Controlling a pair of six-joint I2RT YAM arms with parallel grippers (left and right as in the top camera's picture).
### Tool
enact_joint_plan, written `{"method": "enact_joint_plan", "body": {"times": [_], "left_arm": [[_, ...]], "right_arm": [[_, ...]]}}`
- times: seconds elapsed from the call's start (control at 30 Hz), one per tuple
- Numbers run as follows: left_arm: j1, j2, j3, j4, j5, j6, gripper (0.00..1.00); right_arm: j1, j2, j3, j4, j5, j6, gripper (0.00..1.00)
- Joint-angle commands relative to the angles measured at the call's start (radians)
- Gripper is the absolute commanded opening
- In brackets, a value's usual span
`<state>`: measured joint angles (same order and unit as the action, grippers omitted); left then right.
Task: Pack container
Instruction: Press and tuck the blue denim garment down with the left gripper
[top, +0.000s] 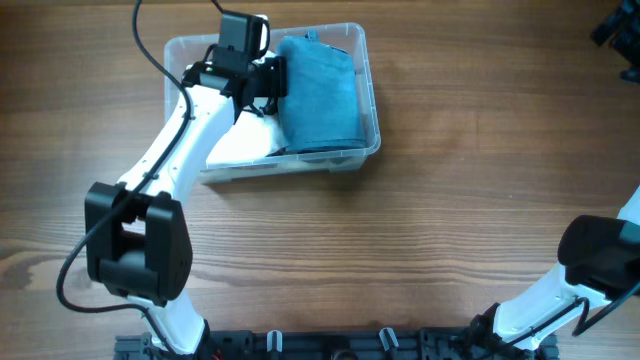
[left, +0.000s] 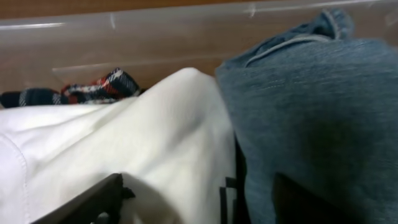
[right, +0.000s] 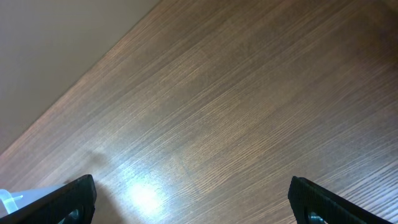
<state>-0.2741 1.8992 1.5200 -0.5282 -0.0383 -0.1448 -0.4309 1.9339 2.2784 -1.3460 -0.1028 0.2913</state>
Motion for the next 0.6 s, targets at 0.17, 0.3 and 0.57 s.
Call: {"method": "enact_joint_plan", "body": {"times": [0.17,0.3,0.57], "left_arm": [[0.001,-0.072,0.175,-0.246,0.003,0.011,0.92],[0.001,-0.126,0.197,-0.274,0.003,0.009,0.89],[-0.101,-0.105,0.197,-0.179,0.101,0.006,0.30]], "right_arm": [[0.001,0.006,0.001,0.002,0.010,0.007,1.00],[0.001,0.006,0.001,0.001,0.010,0.007,1.00],[0.001,0.006,0.001,0.002,0.010,0.007,1.00]]}}
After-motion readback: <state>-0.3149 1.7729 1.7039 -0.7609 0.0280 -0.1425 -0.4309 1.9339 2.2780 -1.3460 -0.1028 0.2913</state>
